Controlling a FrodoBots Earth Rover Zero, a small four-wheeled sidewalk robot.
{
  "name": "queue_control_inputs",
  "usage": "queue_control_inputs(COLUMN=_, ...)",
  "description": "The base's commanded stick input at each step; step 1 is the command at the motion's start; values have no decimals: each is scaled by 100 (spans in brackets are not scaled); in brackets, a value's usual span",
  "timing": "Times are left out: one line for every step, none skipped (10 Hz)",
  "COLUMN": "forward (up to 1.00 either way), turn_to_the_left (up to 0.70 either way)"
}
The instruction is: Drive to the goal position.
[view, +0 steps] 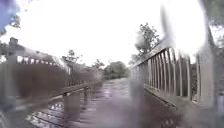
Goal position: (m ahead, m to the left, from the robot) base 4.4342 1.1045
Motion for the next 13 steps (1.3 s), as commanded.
queue_control_inputs(forward=70, turn_to_the_left=0)
queue_control_inputs(forward=70, turn_to_the_left=0)
queue_control_inputs(forward=70, turn_to_the_left=0)
queue_control_inputs(forward=70, turn_to_the_left=0)
queue_control_inputs(forward=70, turn_to_the_left=0)
queue_control_inputs(forward=70, turn_to_the_left=0)
queue_control_inputs(forward=70, turn_to_the_left=0)
queue_control_inputs(forward=70, turn_to_the_left=0)
queue_control_inputs(forward=70, turn_to_the_left=0)
queue_control_inputs(forward=70, turn_to_the_left=0)
queue_control_inputs(forward=70, turn_to_the_left=0)
queue_control_inputs(forward=70, turn_to_the_left=0)
queue_control_inputs(forward=70, turn_to_the_left=0)
